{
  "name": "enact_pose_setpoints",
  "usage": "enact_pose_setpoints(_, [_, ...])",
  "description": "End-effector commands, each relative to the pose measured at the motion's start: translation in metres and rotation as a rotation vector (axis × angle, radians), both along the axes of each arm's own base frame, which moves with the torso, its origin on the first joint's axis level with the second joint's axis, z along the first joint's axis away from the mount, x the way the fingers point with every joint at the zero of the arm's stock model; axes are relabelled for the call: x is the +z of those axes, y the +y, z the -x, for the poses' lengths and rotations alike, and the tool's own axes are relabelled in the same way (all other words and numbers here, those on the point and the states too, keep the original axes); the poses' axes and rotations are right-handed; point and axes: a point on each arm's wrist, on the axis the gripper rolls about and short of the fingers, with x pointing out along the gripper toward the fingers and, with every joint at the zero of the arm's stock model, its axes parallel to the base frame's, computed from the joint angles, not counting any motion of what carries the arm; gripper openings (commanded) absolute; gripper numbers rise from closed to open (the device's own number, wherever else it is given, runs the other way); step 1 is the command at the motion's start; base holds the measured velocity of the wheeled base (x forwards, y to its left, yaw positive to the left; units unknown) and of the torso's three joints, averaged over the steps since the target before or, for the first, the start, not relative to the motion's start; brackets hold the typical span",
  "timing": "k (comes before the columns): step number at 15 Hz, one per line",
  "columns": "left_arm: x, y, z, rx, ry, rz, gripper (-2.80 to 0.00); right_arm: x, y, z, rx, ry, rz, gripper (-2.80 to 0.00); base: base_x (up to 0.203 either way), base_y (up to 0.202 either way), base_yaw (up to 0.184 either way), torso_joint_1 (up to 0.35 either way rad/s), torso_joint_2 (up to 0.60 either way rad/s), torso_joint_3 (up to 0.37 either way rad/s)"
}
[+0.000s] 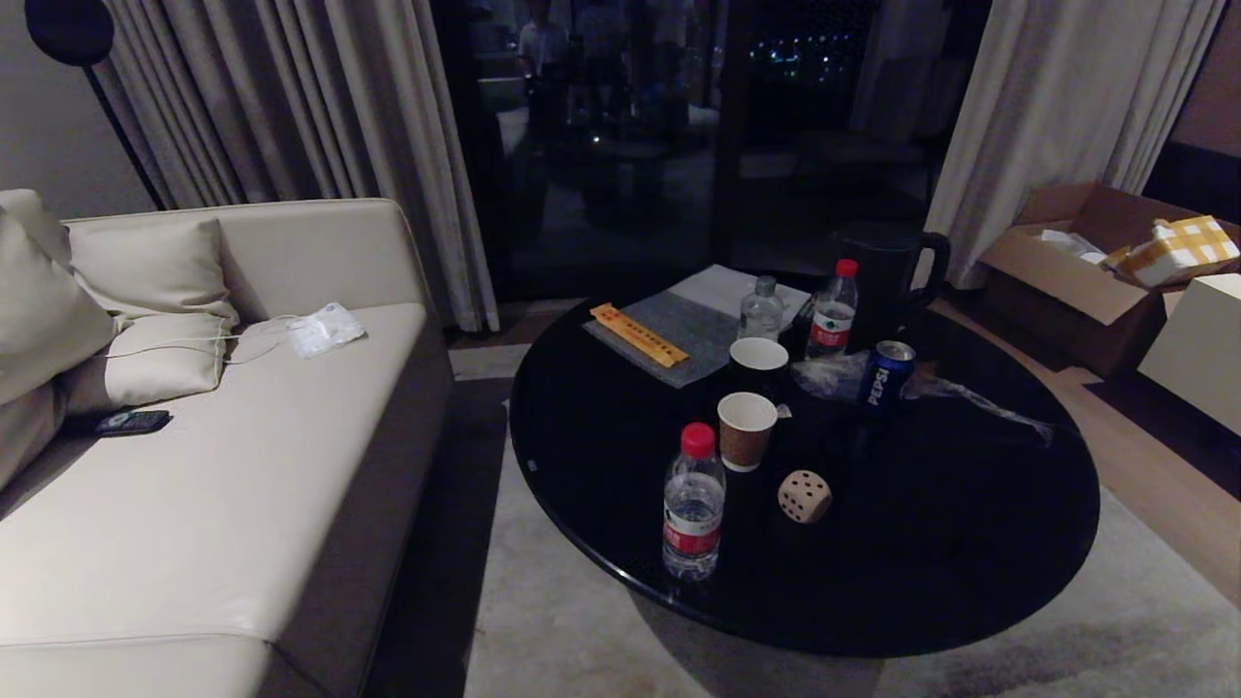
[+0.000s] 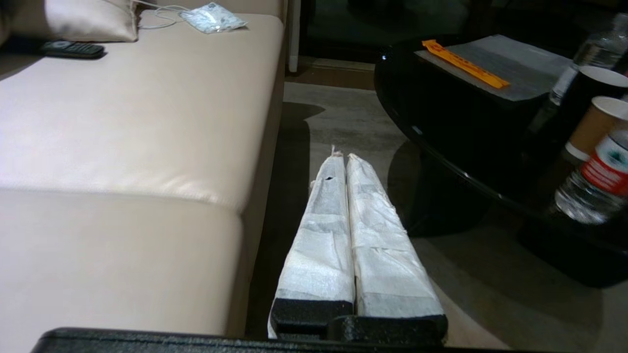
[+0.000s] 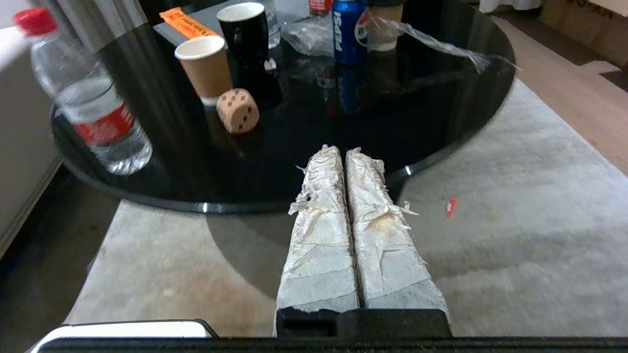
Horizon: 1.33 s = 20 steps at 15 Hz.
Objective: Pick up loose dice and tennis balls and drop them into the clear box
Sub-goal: Pick up toys out of the box
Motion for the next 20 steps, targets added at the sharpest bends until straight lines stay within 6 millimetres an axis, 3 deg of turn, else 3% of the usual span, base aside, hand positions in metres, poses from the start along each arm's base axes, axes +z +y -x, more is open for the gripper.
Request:
enact_pose_setpoints(1, [-0.0004,0.0,-0.0002,0.001,0.003,0.001,-2.8,0.0,0.0,-0.0001,0.001,0.002,-0.001,-2.8,0.184,0.0,0.001,0.002,0.0,-0.001])
enact_pose_setpoints(8, [-0.0002,0.0,-0.0002,0.002,0.001,0.005,-2.8,0.0,0.0001,-0.0001,0.004,0.002,0.003,-2.8,0.17,0.0,-0.002,0.003,0.0,0.001])
enact_pose_setpoints(14, [-0.0002,0.0,-0.0002,0.001,0.001,0.005,-2.8,0.0,0.0001,-0.0001,0.004,0.002,0.001,-2.8,0.0,0.0,0.0,0.0,0.0,0.0])
enact_pose_setpoints(20, [-0.0002,0.0,-0.0002,0.003,0.001,0.009,-2.8,0.0,0.0001,-0.0001,0.006,0.002,0.009,-2.8,0.0,0.0,0.0,0.003,0.0,-0.169])
